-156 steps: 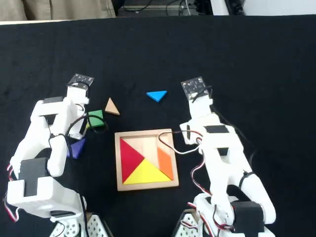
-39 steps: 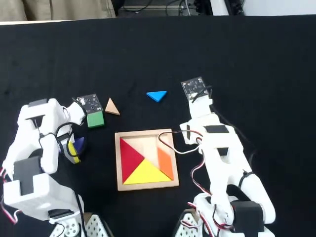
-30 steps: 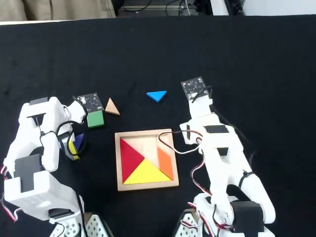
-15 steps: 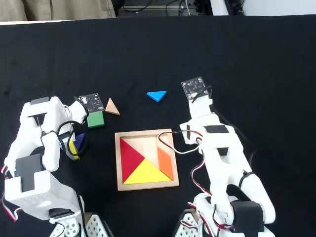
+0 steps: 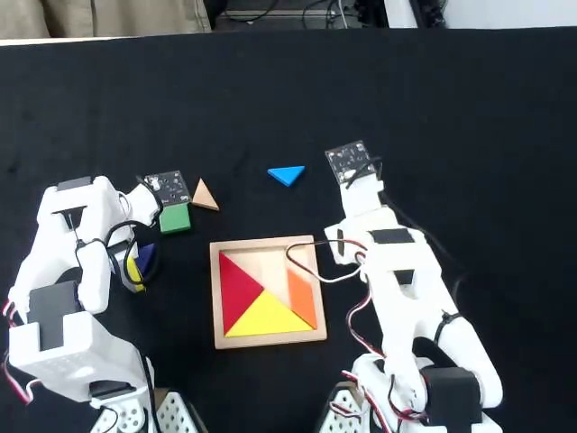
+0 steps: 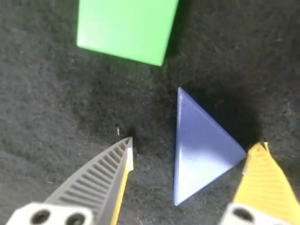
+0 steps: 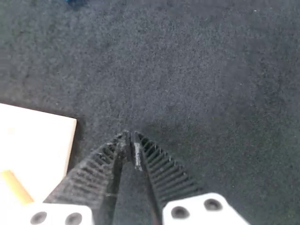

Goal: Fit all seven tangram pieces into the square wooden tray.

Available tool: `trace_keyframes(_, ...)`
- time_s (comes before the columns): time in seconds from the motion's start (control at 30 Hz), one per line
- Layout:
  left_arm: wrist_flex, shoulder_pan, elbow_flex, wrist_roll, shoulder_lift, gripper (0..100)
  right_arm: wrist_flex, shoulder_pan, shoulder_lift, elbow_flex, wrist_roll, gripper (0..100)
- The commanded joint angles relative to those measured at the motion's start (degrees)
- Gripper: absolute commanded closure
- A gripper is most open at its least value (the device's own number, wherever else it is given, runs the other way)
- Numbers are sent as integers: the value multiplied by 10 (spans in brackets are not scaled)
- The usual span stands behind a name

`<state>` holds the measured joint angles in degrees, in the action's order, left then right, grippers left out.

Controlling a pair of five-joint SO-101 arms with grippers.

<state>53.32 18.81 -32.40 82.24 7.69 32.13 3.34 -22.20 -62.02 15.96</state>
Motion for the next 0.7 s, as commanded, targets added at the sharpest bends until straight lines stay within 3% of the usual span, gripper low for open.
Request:
trace_keyframes(0.0, 2, -18, 20, 11, 1, 641, -8, 9, 4, 5, 5, 986)
trace_keyframes(0.1, 2, -16, 20, 11, 1, 652, -8, 9, 4, 5, 5, 986)
trace_keyframes(0.27, 2, -19, 20, 11, 1, 761, -8, 9, 4, 5, 5, 986)
trace_keyframes(0.67, 3, -19, 19, 11, 1, 744, -8, 9, 4, 5, 5, 986)
